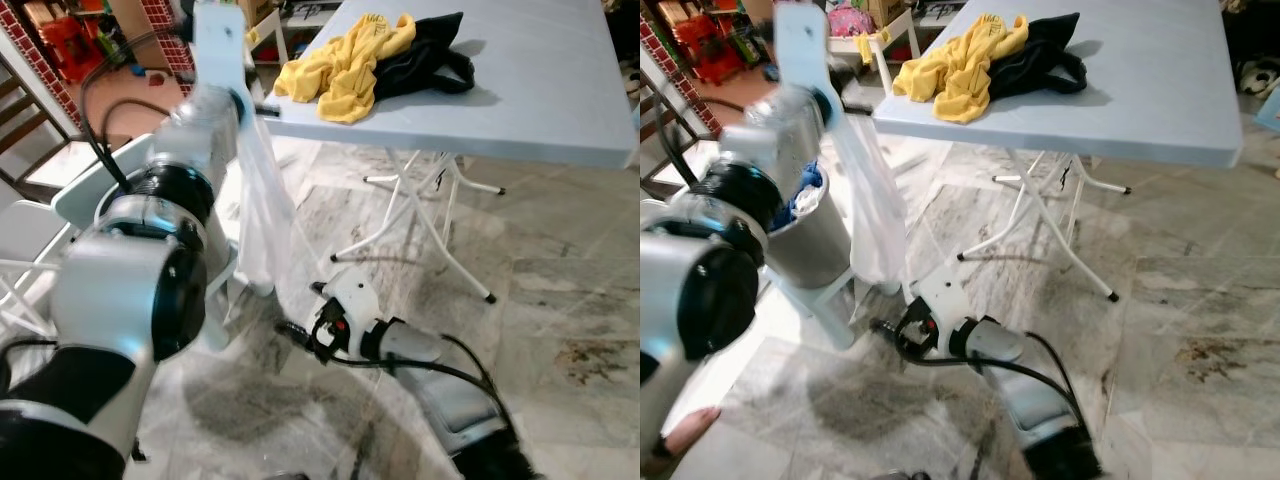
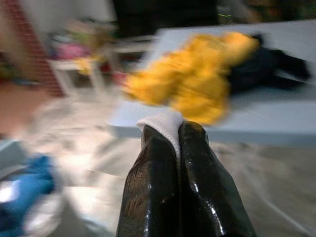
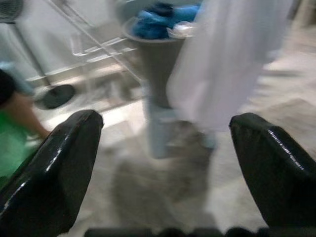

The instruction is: Hang hanger

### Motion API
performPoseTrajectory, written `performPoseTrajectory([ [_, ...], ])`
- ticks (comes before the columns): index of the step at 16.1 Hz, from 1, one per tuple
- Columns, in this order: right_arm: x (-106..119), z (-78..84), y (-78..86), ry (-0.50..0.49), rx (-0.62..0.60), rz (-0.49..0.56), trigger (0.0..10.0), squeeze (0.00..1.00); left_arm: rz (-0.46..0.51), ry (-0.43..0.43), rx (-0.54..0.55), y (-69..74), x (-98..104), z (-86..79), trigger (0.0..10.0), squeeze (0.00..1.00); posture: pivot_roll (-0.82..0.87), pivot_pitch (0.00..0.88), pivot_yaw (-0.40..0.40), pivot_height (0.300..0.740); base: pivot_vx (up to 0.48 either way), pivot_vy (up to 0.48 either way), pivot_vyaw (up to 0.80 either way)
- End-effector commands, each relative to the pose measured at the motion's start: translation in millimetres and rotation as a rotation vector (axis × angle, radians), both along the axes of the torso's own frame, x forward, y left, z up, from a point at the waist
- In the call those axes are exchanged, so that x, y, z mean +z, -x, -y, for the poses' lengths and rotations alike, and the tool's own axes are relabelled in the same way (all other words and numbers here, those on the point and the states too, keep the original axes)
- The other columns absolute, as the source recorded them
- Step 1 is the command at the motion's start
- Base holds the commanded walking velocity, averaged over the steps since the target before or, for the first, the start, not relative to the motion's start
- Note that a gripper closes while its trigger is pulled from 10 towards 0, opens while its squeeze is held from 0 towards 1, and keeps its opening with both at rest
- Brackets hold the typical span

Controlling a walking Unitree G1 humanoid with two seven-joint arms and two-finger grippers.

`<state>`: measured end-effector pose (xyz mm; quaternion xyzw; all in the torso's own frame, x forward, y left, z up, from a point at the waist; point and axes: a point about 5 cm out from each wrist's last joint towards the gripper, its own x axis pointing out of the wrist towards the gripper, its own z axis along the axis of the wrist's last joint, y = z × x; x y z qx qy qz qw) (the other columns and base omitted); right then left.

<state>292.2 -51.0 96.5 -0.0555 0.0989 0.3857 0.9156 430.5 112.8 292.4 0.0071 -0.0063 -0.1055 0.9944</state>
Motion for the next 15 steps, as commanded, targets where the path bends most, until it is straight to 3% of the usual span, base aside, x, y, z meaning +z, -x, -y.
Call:
performPoseTrajectory([
  [1, 0.0, 8.6, -8.7, -0.012, -0.132, 0.042, 10.0, 0.0, 0.028, 0.034, -0.075, 1.9, -6.0, -3.0, 10.0, 0.0, -0.03, 0.093, 0.186, 0.74, 0.0, 0.0, 0.0],
  [2, 0.3, 15.4, -11.2, -0.015, -0.189, 0.058, 10.0, 0.0, 0.027, 0.008, -0.09, 3.0, -14.6, -4.5, 10.0, 0.0, -0.03, 0.09, 0.187, 0.74, 0.0, 0.0, 0.0],
  [3, 1.8, 36.4, -15.3, -0.025, -0.313, 0.089, 10.0, 0.0, -0.006, 0.017, -0.096, 8.7, -44.1, -17.6, 10.0, 0.0, -0.03, 0.086, 0.186, 0.74, 0.0, 0.0, 0.0],
  [4, 3.6, 46.1, -16.7, -0.046, -0.369, 0.099, 10.0, 0.0, -0.006, -0.023, -0.1, 14.0, -58.9, -27.7, 10.0, 0.0, -0.03, 0.085, 0.185, 0.74, 0.0, 0.0, 0.0],
  [6, 7.2, 73.8, -22.5, -0.052, -0.505, 0.144, 10.0, 0.0, -0.027, -0.033, -0.027, 35.3, -97.6, -62.1, 10.0, 0.0, -0.02, 0.072, 0.164, 0.74, 0.0, 0.0, 0.0],
  [8, 10.2, 91.5, -28.2, -0.045, -0.605, 0.187, 10.0, 0.0, -0.013, -0.013, -0.014, 55.4, -115.4, -72.0, 10.0, 0.0, -0.01, 0.064, 0.152, 0.74, 0.0, 0.0, 0.0],
  [10, 19.3, 111.1, -32.2, -0.081, -0.687, 0.199, 10.0, 0.0, 0.032, -0.031, -0.01, 90.7, -140.7, -67.2, 10.0, 0.0, -0.02, 0.059, 0.132, 0.74, 0.0, 0.0, 0.0],
  [11, 19.9, 112.0, -32.1, -0.086, -0.687, 0.199, 10.0, 0.0, 0.037, -0.036, -0.01, 93.7, -141.9, -66.6, 10.0, 0.0, -0.02, 0.059, 0.132, 0.74, 0.0, 0.0, 0.0],
  [12, 20.1, 114.2, -28.5, -0.085, -0.672, 0.191, 10.0, 0.0, 0.037, -0.066, -0.071, 105.5, -150.1, -56.0, 10.0, 0.0, -0.02, 0.063, 0.119, 0.74, 0.0, 0.0, 0.0],
  [14, 12.5, 114.8, -14.2, -0.064, -0.601, 0.144, 10.0, 0.0, -0.011, -0.077, -0.309, 138.9, -161.1, -25.5, 10.0, 0.0, -0.03, 0.074, 0.11, 0.74, 0.0, 0.0, 0.0],
  [15, 10.6, 115.6, -11.1, -0.055, -0.595, 0.139, 10.0, 0.0, -0.016, -0.09, -0.347, 144.4, -162.6, -22.4, 10.0, 0.0, -0.03, 0.078, 0.109, 0.74, 0.0, 0.0, 0.0],
])
